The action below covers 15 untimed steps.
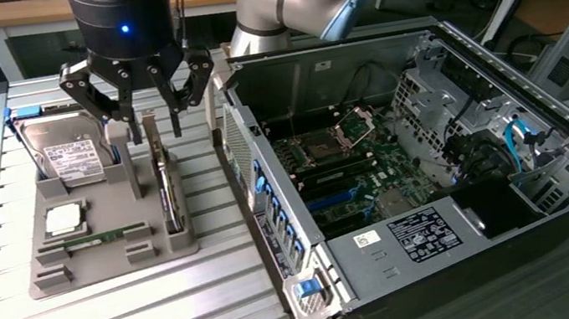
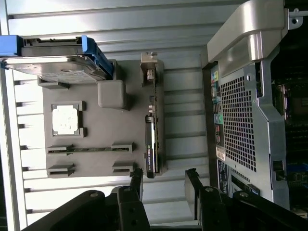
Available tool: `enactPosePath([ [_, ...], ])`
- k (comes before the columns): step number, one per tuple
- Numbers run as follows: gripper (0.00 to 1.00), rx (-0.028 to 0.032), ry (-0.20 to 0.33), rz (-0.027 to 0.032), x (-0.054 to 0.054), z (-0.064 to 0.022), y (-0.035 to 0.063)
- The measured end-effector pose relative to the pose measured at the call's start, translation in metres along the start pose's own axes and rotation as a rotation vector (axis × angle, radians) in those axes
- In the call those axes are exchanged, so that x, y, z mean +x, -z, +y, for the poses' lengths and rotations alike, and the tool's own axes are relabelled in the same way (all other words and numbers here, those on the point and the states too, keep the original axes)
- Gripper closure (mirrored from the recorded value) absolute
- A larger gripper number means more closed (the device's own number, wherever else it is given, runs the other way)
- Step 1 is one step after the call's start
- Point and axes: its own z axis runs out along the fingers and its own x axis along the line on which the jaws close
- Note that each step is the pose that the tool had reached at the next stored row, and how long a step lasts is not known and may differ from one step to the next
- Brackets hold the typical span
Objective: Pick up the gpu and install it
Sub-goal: 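Pick up the gpu and move the gpu toward the slot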
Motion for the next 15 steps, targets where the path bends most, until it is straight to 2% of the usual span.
enactPosePath([
  [10,0.52,0.0001,0.000,0.0001,0.0001,-0.0008,-0.0025],
  [12,0.52,0.0000,0.000,0.0000,0.0001,-0.0018,-0.0079],
  [15,0.52,0.0000,0.000,0.0000,0.0001,-0.0019,-0.0085],
])
